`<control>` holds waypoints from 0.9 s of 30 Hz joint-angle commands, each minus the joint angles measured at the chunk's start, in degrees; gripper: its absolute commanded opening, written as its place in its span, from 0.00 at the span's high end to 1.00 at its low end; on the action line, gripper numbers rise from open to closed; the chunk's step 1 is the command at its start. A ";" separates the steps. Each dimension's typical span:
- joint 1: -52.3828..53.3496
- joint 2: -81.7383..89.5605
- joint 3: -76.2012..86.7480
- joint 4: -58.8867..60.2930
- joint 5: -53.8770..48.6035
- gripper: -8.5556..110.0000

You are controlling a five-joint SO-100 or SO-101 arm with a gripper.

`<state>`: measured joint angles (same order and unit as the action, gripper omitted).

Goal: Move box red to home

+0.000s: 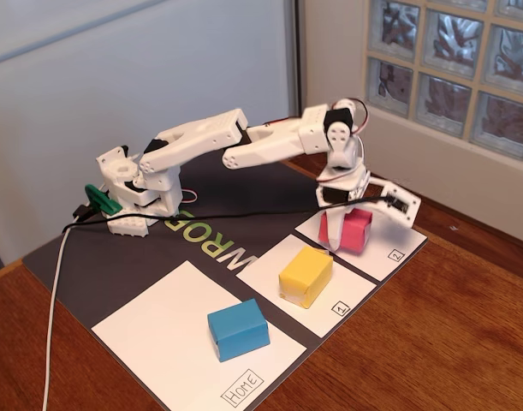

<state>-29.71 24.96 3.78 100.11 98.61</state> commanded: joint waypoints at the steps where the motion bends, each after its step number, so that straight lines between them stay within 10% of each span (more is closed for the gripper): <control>1: 1.05 9.05 -2.55 5.36 -1.93 0.93; 27: 15.73 49.57 24.79 10.72 -14.85 0.93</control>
<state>-15.91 65.57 23.99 101.16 84.99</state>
